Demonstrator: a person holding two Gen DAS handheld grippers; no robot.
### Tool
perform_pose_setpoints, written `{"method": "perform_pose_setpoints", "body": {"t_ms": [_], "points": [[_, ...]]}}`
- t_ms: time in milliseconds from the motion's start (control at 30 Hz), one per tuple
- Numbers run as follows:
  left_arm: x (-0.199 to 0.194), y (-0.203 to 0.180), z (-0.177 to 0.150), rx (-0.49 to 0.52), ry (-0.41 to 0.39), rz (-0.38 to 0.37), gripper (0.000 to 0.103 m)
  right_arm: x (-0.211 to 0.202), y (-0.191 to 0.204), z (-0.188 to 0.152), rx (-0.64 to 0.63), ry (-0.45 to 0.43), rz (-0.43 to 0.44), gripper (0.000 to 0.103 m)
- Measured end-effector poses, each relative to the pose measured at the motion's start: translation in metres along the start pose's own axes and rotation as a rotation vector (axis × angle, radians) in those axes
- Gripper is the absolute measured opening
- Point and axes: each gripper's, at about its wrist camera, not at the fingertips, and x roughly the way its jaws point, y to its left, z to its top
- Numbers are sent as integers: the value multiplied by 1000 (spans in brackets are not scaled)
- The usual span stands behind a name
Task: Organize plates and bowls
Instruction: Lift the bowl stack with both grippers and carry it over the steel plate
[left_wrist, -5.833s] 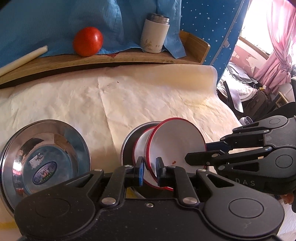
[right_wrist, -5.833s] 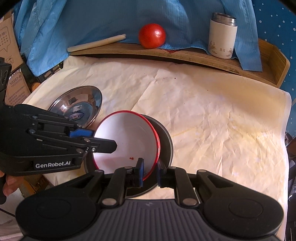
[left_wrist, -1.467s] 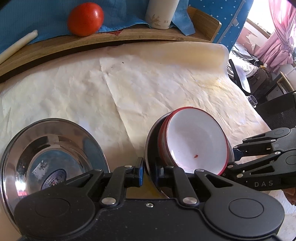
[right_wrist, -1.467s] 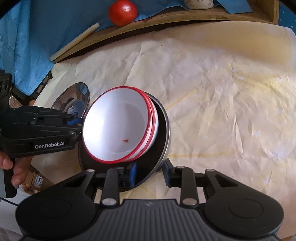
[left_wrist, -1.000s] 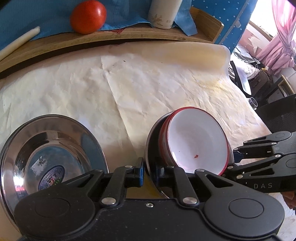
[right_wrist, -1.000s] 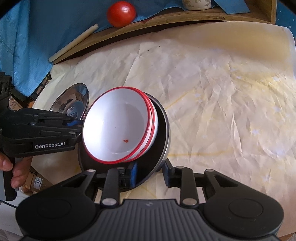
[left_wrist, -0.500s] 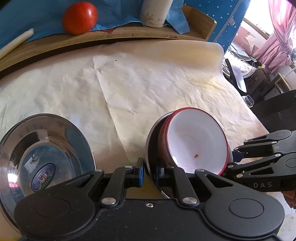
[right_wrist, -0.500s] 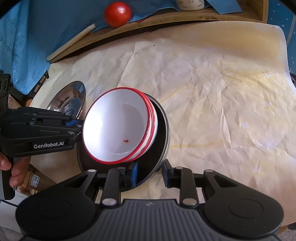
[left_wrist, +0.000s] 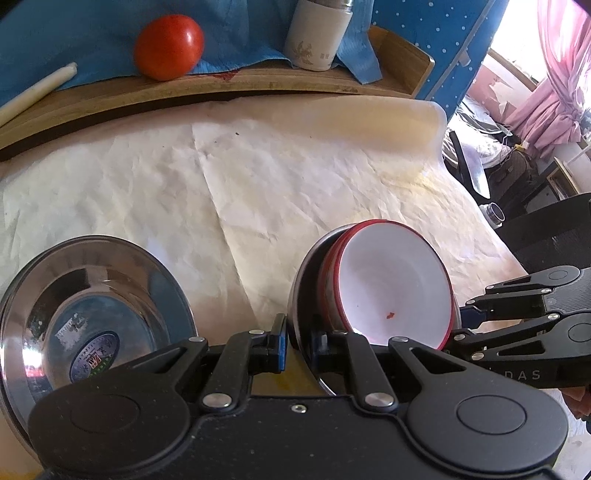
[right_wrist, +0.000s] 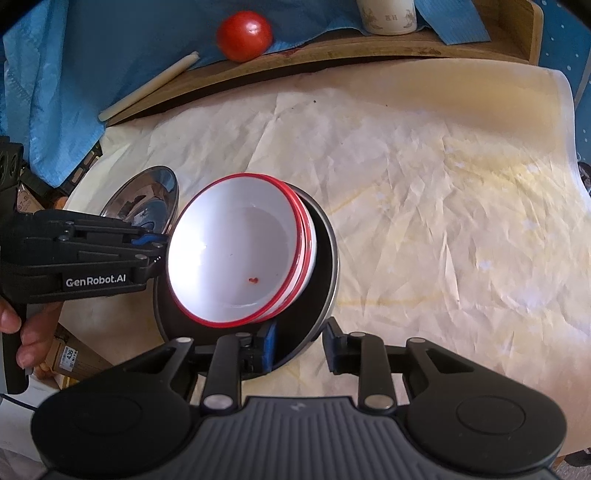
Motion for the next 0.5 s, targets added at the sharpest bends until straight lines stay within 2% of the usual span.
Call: {"method": "perform_pose_setpoints", "body": {"t_ms": [500], "points": [[-14, 9, 0, -27, -35, 0, 12, -5, 10, 7, -38, -13, -2, 29]]}}
